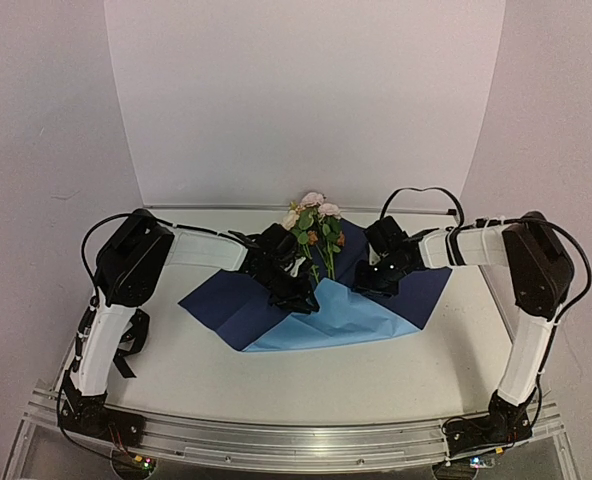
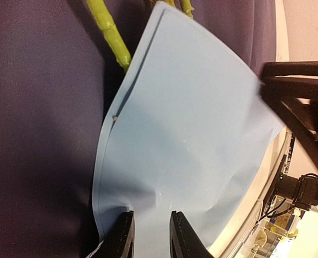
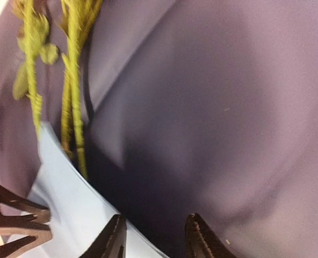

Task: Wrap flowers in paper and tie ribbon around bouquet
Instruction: Adjust the one-fourth folded wrapping paper at the center of the board.

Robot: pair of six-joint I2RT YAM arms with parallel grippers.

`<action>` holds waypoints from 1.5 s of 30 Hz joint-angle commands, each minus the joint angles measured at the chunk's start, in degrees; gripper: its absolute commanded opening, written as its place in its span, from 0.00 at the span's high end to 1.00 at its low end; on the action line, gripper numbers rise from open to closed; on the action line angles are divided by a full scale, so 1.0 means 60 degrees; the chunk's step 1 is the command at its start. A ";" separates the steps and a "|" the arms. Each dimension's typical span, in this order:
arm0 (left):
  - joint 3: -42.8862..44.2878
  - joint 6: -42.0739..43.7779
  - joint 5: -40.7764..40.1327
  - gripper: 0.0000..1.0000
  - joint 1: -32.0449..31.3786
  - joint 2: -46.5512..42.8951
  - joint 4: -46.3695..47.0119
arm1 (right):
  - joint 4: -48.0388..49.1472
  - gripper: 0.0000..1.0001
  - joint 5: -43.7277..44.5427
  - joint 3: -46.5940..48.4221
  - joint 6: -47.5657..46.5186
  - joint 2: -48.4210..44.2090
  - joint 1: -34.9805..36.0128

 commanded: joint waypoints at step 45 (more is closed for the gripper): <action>-0.0656 -0.0198 -0.0405 0.73 0.0066 -0.0543 -0.0004 | -0.2334 0.50 0.2298 0.1701 0.0939 0.1885 0.2006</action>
